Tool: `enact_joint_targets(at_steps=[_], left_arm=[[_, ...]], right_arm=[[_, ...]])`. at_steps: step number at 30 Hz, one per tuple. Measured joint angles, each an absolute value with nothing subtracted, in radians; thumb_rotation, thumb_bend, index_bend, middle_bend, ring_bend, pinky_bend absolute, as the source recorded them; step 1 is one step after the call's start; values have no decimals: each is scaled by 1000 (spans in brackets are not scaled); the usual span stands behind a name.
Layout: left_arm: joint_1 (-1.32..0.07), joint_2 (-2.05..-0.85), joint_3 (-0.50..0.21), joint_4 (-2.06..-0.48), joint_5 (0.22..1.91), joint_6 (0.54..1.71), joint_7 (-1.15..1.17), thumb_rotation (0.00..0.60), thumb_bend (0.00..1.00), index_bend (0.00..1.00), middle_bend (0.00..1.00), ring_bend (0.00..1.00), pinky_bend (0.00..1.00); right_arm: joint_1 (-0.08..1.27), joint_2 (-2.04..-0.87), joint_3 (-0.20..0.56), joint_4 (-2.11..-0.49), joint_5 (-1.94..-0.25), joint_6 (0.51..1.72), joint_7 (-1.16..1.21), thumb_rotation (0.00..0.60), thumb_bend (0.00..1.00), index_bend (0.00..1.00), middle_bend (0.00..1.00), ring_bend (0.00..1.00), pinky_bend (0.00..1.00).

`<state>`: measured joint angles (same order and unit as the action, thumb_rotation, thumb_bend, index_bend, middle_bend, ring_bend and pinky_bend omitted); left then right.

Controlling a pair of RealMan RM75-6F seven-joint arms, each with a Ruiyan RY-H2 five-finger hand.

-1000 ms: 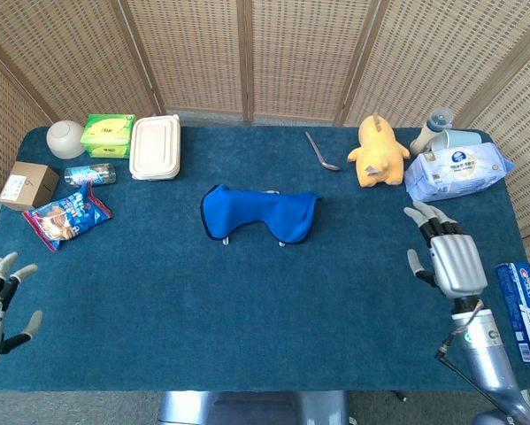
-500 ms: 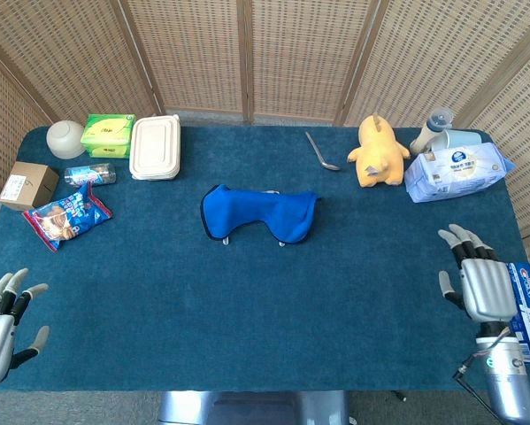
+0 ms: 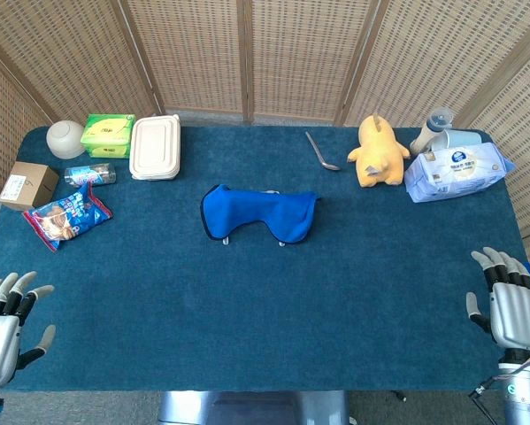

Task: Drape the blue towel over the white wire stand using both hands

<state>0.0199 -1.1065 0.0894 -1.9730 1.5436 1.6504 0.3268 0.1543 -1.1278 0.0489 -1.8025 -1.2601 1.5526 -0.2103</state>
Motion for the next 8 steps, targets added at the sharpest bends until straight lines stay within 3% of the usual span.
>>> enact_joint_targets(at_steps=[8], left_arm=[[20, -1104, 73, -1984, 1540, 1628, 331, 600, 456, 265, 141, 15, 0]], right_arm=[[147, -1139, 67, -1794, -1275, 1541, -213, 600, 425, 181, 146, 95, 114]])
